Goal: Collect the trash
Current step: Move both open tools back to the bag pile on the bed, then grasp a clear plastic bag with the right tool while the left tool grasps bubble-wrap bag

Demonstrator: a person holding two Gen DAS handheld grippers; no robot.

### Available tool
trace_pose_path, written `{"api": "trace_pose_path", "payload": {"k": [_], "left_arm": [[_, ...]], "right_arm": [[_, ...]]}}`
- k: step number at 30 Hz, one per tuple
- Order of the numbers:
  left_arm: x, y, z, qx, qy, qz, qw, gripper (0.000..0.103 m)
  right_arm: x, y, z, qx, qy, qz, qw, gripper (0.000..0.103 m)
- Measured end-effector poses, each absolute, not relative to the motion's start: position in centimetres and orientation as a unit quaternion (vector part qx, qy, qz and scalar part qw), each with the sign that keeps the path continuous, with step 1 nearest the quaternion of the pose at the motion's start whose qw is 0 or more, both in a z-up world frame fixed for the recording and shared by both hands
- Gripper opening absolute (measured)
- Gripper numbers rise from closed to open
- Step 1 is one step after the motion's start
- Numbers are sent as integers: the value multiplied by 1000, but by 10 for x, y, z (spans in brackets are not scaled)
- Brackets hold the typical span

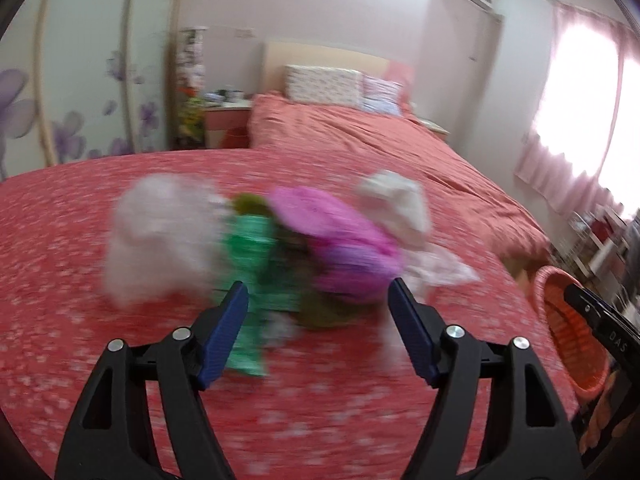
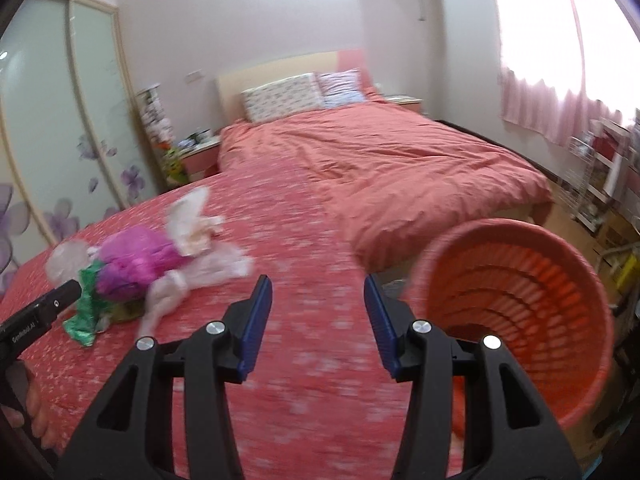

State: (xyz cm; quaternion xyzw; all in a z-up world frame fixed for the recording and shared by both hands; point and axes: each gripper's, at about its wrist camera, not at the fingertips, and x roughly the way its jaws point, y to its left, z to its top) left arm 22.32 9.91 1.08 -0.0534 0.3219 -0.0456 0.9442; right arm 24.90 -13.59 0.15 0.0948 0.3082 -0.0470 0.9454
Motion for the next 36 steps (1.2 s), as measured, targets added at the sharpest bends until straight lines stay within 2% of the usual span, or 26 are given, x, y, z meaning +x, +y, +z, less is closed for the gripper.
{"api": "trace_pose_path", "payload": {"k": [10,24,30,36], "left_arm": [[219,188,7,-64,289,86,951,73],[219,218,-14,-83,320,80,940,73],[221,214,-15,-86,323,71,940,73],[230,208,-8,-94,322,59,940,73]], "right_arm": [[304,-34,-18,51,355,23,933,49],[354,8,-48,73,407,18,910,49],[353,1,-52,86,416,29,905,29],[326,-21,-47,79,401,17,912,23]]}}
